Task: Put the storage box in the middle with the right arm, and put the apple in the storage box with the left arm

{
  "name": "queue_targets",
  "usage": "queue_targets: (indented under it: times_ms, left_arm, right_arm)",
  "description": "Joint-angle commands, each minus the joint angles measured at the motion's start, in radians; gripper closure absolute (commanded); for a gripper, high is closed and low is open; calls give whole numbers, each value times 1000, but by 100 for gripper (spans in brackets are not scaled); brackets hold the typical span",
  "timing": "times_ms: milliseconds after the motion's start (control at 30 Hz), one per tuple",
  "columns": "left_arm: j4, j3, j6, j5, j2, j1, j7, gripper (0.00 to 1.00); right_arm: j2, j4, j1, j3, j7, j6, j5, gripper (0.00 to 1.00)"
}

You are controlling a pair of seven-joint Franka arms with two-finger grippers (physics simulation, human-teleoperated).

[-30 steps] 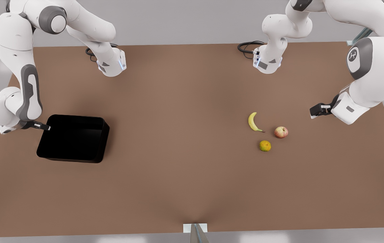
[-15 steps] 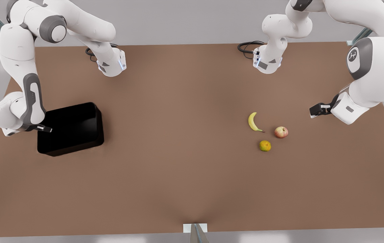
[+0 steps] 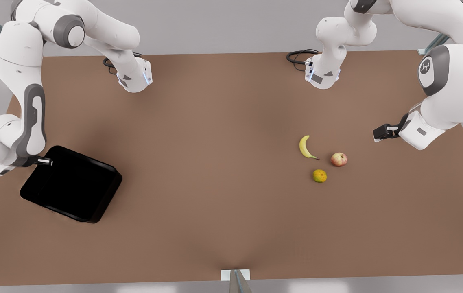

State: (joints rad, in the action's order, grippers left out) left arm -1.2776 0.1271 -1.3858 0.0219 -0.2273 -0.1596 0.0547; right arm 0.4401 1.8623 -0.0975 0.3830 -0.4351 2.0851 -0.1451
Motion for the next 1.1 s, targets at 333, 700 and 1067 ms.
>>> queue_targets:
  times_ms: [333, 700, 1067]
  left_arm:
    - [-2, 0, 1, 0, 0, 0, 0, 0]
    - [-5, 0, 4, 1, -1, -1, 13, 0]
    - [-529, -1, -456, 12, -6, -32, 8, 0]
  right_arm:
    - [107, -376, 578, -6, 334, -273, -352, 79]
    - [388, -555, 818, -21, 651, -31, -508, 54]
    - [166, -546, 682, -27, 639, -383, -489, 0]
